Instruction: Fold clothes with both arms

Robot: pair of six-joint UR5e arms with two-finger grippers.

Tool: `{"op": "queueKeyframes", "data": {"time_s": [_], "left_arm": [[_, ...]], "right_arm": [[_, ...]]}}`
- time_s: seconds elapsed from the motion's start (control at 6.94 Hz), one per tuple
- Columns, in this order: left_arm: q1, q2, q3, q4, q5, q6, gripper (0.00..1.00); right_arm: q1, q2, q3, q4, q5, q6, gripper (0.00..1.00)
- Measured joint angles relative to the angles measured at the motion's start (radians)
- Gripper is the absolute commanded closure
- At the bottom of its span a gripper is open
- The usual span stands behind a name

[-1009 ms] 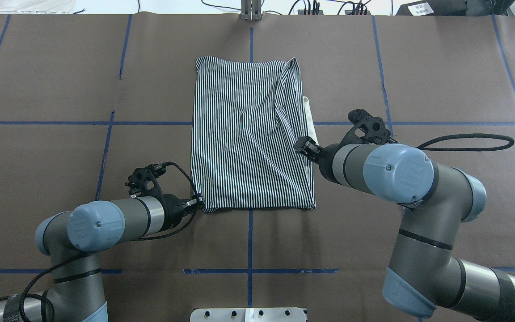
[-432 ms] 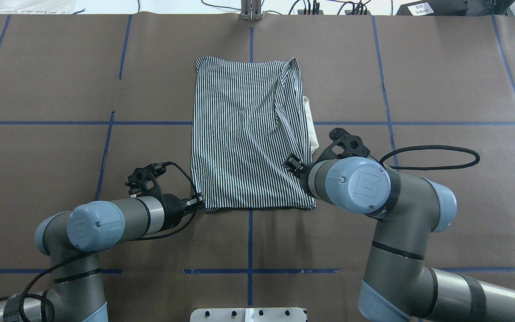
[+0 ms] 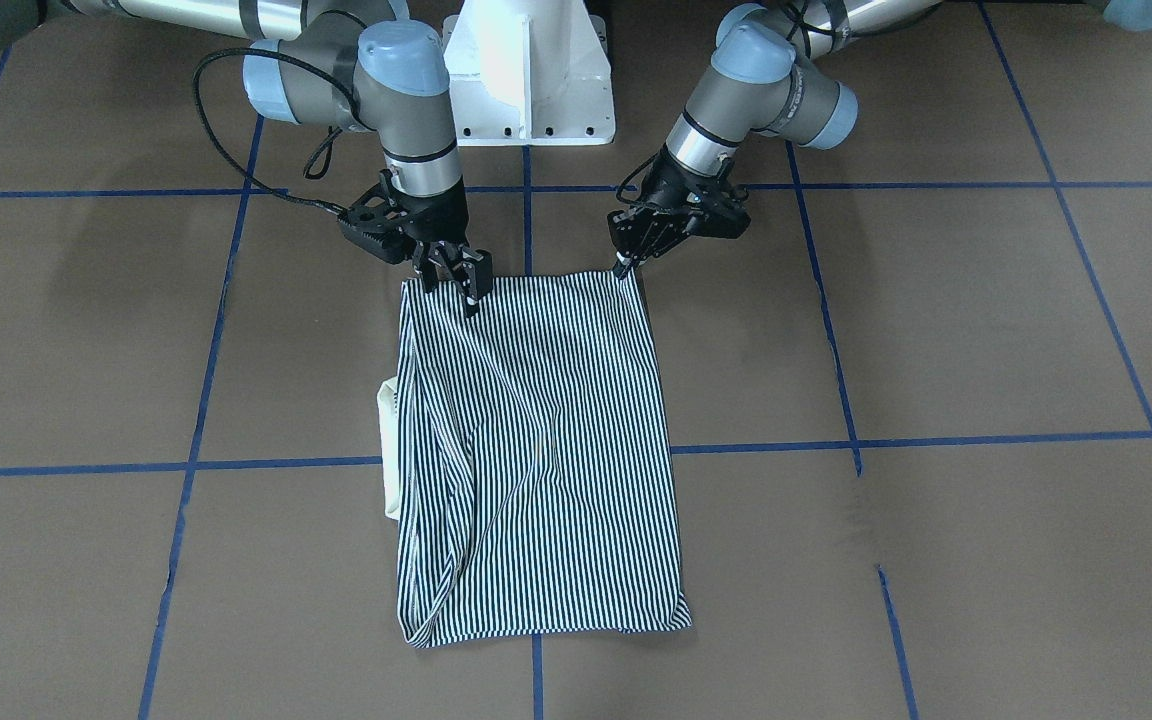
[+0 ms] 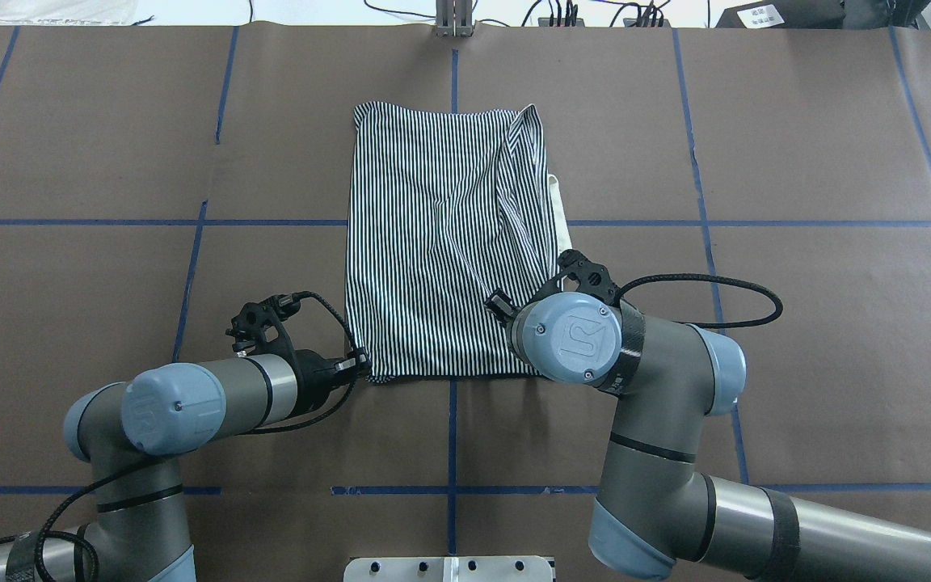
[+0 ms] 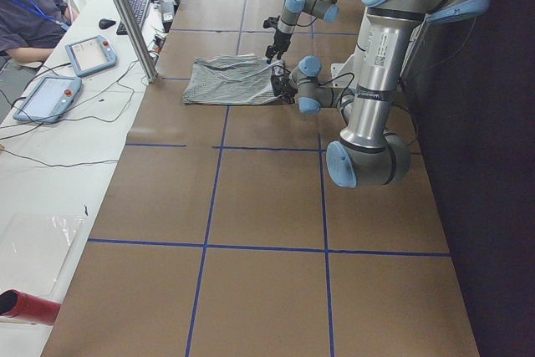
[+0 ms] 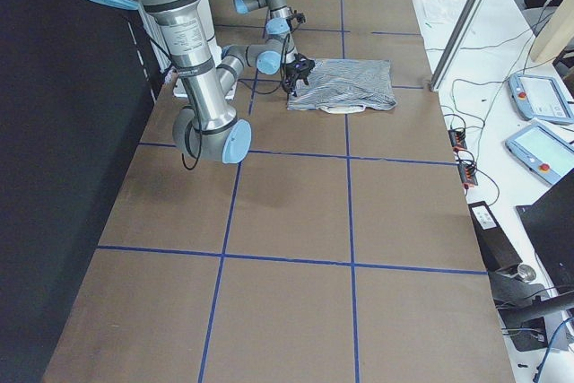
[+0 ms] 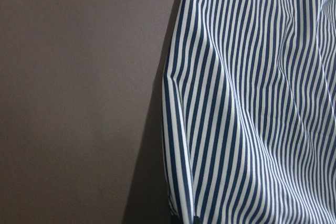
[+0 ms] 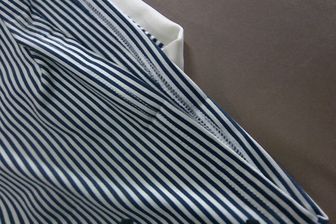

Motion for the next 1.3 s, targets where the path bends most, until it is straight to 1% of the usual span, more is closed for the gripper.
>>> {"op": "queueKeyframes", "data": {"time_s": [0.29,0.58,1.01,1.15,1.3], "left_arm": [[0.0,0.0,0.0,0.0,0.0,0.0,1.0],[0.0,0.001,0.0,0.0,0.0,0.0,1.0],[0.0,0.001,0.0,0.0,0.0,0.0,1.0],[0.0,0.001,0.0,0.0,0.0,0.0,1.0],[0.0,0.001,0.0,0.0,0.0,0.0,1.0]], "right_arm": [[-0.009,0.002,-0.013,-0.027,0.001,0.01,0.23],[-0.021,0.001,-0.016,-0.03,-0.002,0.013,0.24],[-0.034,0.0,-0.021,-0.03,-0.005,0.013,0.3],[-0.035,0.0,-0.023,-0.03,-0.006,0.013,0.38],[-0.036,0.0,-0.026,-0.03,-0.007,0.016,0.54]]}}
